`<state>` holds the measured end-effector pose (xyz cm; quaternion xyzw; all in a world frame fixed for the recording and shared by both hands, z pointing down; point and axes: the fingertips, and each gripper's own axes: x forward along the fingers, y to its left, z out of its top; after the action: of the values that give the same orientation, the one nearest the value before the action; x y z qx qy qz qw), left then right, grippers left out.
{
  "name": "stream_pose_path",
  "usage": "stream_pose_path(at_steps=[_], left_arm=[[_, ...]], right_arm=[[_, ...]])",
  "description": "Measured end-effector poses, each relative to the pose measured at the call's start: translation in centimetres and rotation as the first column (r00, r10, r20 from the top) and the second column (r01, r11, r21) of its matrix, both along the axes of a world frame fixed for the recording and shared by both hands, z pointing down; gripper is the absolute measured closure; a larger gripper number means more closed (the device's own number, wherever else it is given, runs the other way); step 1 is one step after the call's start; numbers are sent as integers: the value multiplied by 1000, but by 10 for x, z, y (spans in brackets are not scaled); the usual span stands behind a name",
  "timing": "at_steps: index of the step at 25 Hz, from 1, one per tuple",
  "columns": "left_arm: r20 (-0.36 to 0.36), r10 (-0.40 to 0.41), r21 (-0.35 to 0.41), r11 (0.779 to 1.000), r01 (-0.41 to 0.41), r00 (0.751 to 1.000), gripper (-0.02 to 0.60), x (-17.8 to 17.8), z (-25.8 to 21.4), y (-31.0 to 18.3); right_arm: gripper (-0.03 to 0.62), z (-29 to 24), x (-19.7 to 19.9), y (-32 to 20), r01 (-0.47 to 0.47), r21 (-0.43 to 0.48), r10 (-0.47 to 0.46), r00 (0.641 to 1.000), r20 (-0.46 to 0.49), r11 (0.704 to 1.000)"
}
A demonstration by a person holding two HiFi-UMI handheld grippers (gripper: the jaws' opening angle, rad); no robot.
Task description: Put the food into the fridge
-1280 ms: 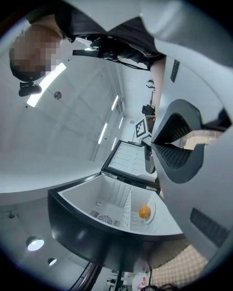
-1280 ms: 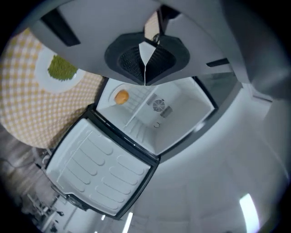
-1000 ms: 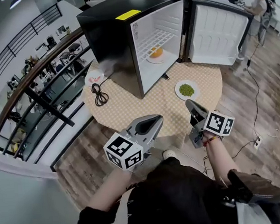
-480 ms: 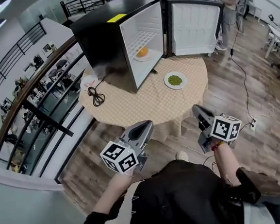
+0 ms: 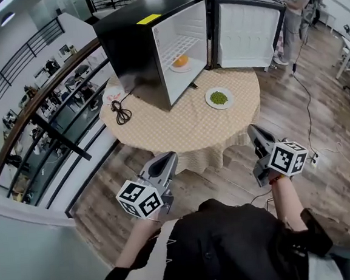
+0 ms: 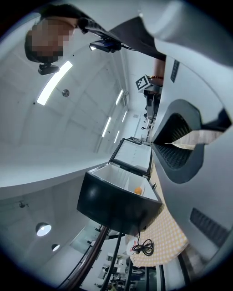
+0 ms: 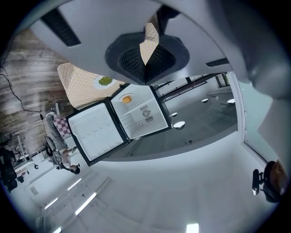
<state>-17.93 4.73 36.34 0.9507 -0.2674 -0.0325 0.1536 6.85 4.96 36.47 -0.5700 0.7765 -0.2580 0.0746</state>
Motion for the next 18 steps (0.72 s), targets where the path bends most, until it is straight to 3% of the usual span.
stream_pose_path(at_steps=[4, 8, 18], left_arm=[[-41, -15, -5, 1000, 15, 999, 569, 13, -7, 12], [-36, -34, -28, 999, 33, 999, 569, 22, -1, 19], [-6, -94, -46, 994, 94, 996, 569, 26, 7, 19]], right_arm=[[579, 3, -4, 6, 63, -29, -65, 996, -57, 998], [579, 17, -3, 17, 106, -76, -116, 982, -146, 991], [579, 21, 12, 14, 120, -86, -132, 979, -157, 989]])
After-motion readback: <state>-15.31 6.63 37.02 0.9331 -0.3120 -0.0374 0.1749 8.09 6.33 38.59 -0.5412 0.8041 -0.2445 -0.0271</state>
